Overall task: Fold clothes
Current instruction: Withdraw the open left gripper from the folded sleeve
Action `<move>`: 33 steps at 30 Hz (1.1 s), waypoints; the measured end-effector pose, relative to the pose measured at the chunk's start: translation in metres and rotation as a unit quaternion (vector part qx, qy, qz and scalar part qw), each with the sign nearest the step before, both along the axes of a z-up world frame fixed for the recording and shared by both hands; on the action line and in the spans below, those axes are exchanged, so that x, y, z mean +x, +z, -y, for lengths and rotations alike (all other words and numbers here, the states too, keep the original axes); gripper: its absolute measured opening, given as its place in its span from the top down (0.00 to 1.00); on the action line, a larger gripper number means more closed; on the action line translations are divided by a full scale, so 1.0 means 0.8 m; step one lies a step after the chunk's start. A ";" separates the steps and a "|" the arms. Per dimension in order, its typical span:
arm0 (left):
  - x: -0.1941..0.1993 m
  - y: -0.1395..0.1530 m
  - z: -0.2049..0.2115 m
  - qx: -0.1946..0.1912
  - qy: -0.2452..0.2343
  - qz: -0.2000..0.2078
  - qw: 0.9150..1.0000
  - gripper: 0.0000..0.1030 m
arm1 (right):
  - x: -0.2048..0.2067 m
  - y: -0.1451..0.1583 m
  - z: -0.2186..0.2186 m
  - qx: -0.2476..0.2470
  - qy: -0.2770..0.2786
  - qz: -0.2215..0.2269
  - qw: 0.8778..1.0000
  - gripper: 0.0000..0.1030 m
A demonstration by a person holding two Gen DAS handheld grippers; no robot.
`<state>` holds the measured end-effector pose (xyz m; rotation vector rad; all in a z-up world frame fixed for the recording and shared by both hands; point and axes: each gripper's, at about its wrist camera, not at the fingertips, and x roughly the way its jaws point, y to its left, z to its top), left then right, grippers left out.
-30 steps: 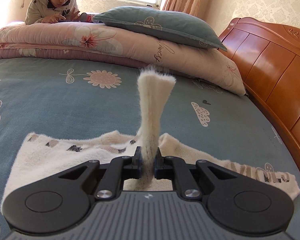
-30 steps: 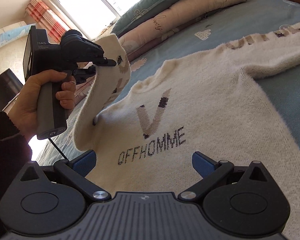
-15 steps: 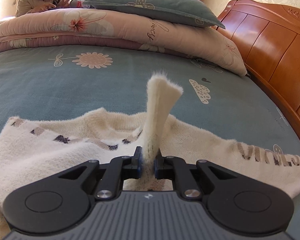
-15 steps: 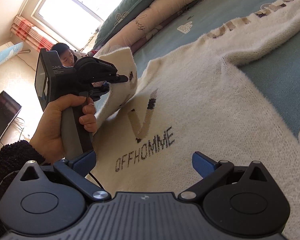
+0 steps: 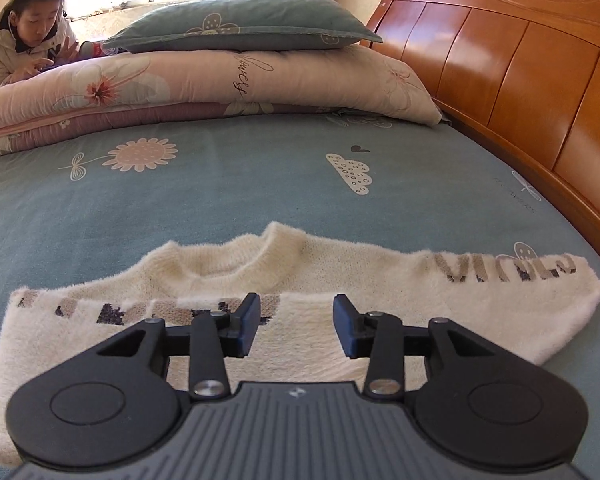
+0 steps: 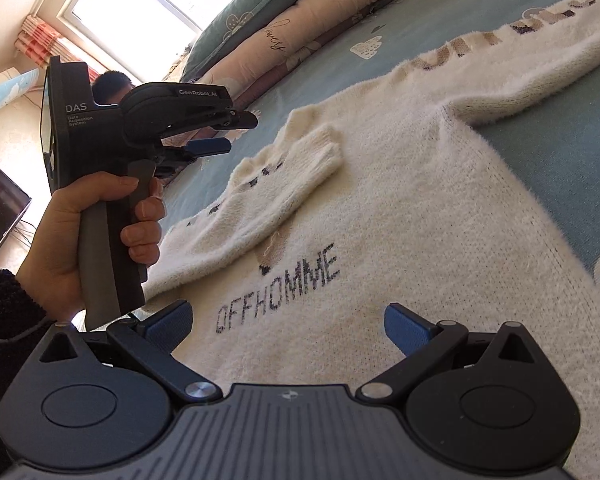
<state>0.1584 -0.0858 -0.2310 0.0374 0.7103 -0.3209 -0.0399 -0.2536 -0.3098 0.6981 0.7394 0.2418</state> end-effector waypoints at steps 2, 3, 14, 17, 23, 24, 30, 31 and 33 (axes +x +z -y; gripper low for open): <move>-0.011 0.009 -0.016 0.018 -0.007 0.013 1.000 0.58 | 0.001 -0.002 -0.001 -0.005 0.000 -0.002 1.000 0.00; -0.017 0.014 -0.024 0.027 -0.011 0.020 0.999 0.53 | 0.001 -0.002 -0.001 -0.005 0.000 -0.005 1.000 0.00; -0.087 0.018 -0.195 0.096 0.089 0.060 0.990 0.35 | 0.005 -0.009 -0.026 -0.025 0.028 -0.018 0.999 0.00; -0.096 -0.011 -0.229 0.070 0.108 0.038 0.991 0.35 | 0.006 -0.011 -0.037 -0.043 0.036 -0.019 0.998 0.00; -0.103 -0.075 -0.259 0.023 0.132 0.020 0.991 0.35 | 0.006 -0.012 -0.058 -0.097 0.051 -0.009 0.994 0.00; -0.104 -0.079 -0.262 0.015 0.134 0.025 0.991 0.34 | 0.005 -0.012 -0.062 -0.108 0.051 -0.006 0.993 0.00; -0.093 -0.103 -0.269 0.029 0.164 0.059 0.984 0.29 | -0.001 -0.016 -0.081 -0.167 0.050 0.027 0.984 0.00; -0.090 -0.105 -0.271 0.029 0.166 0.051 0.984 0.27 | -0.002 -0.018 -0.086 -0.181 0.054 0.034 0.981 0.00; -0.086 -0.105 -0.275 0.024 0.170 0.039 0.984 0.26 | -0.003 -0.023 -0.099 -0.221 0.064 0.043 0.972 0.00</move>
